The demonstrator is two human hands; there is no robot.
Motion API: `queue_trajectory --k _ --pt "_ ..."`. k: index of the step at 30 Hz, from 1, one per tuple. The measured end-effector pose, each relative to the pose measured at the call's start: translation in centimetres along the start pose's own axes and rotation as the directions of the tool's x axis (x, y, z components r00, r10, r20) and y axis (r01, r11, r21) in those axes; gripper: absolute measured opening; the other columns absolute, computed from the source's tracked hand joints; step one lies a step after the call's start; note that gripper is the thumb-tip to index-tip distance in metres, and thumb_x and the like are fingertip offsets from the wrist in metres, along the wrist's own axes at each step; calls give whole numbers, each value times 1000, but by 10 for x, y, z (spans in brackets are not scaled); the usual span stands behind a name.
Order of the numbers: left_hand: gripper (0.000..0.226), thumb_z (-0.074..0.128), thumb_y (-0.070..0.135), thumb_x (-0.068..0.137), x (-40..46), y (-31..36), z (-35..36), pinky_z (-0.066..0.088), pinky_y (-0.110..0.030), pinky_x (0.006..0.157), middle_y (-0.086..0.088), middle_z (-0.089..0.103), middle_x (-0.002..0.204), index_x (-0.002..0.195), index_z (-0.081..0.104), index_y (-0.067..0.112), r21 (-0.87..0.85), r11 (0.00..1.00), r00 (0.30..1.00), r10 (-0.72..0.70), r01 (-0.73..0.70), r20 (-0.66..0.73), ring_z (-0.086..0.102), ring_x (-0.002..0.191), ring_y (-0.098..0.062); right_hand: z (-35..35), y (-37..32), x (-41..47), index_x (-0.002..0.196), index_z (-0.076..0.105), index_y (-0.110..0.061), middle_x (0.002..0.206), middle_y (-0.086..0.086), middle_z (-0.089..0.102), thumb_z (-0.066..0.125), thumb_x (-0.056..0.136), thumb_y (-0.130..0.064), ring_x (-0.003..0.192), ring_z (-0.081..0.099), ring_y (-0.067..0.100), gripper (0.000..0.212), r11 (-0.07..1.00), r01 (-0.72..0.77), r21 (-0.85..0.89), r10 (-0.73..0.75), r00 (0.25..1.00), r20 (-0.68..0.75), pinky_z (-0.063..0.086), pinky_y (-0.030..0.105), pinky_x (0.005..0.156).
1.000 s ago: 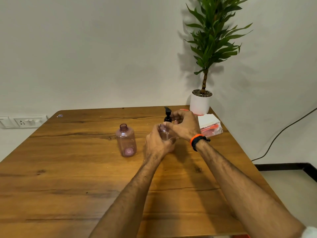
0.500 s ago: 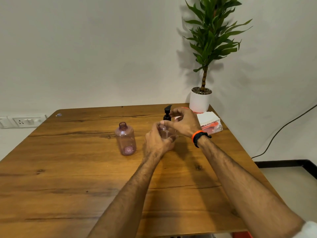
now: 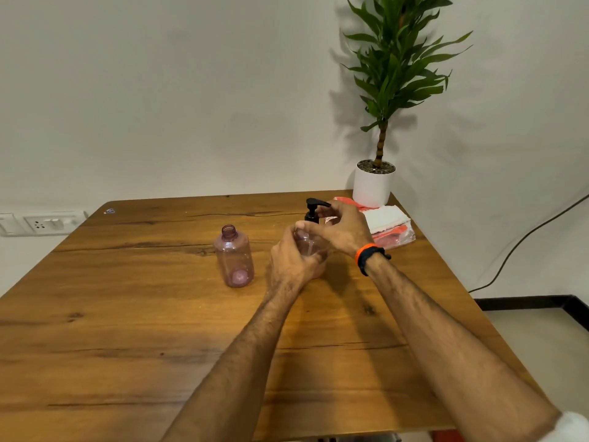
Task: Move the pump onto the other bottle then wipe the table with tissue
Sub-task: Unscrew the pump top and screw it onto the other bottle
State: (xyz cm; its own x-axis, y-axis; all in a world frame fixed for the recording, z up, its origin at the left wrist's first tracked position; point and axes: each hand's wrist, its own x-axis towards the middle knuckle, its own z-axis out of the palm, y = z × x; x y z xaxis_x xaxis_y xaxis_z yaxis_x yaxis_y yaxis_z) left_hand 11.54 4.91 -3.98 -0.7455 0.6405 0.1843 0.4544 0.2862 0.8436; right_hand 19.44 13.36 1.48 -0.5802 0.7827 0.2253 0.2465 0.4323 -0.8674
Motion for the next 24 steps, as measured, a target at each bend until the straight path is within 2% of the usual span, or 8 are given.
queue_trajectory --k 2,4,7,10,14,17,21,24 --pt "70 83 44 67 0 0 -1 55 -30 79 6 62 107 124 50 22 -2 1000 1000 0 0 6 62 94 -15 -2 2 0 110 67 -17 101 -7 67 82 72 -28 99 61 11 42 997 -22 69 18 999 51 45 19 78" --pt "67 83 45 68 0 0 -1 54 -29 77 6 62 106 123 50 24 1 1000 1000 -3 3 9 62 92 -14 -1 3 0 110 67 -15 101 -4 70 83 71 -21 97 63 10 42 995 -32 98 27 998 51 45 15 75" --pt "65 82 45 67 0 -1 0 57 -33 78 4 65 108 120 50 26 16 1000 1000 -6 6 4 64 93 -15 4 1 -1 92 68 -17 88 -8 71 89 62 -26 81 64 1 37 996 -28 81 32 999 -43 51 16 71" --pt "63 82 41 67 1 -1 0 58 -35 80 2 66 109 119 51 24 7 1000 1000 -10 10 5 65 94 -17 9 -1 -2 83 62 -23 81 -14 65 90 56 -38 77 59 -2 42 1000 -3 4 4 993 -117 49 17 69" --pt "69 84 39 68 2 0 0 56 -34 82 1 64 113 125 48 21 -7 1000 1000 -14 15 24 64 97 -17 6 1 0 107 65 -19 106 -7 66 85 67 -32 96 59 5 46 999 34 41 -33 999 -15 46 18 80" --pt "69 84 42 67 2 0 0 56 -34 83 5 63 108 123 49 24 -9 1000 1000 -20 20 18 63 95 -16 3 4 1 112 69 -15 105 -4 69 82 73 -20 84 58 1 41 997 52 58 -53 998 20 48 20 76" --pt "67 83 44 66 2 -1 0 58 -38 81 3 66 110 120 49 25 7 1000 1000 -18 18 10 64 95 -16 6 2 3 94 71 -17 89 -9 70 89 63 -25 82 64 3 36 997 30 67 -27 998 -50 52 18 72" --pt "63 82 43 68 2 -2 0 58 -37 81 3 66 109 117 49 25 19 1000 1000 -18 18 14 64 95 -17 8 0 1 82 63 -23 80 -13 64 91 55 -35 78 60 -1 41 999 28 30 -24 993 -115 50 16 67"
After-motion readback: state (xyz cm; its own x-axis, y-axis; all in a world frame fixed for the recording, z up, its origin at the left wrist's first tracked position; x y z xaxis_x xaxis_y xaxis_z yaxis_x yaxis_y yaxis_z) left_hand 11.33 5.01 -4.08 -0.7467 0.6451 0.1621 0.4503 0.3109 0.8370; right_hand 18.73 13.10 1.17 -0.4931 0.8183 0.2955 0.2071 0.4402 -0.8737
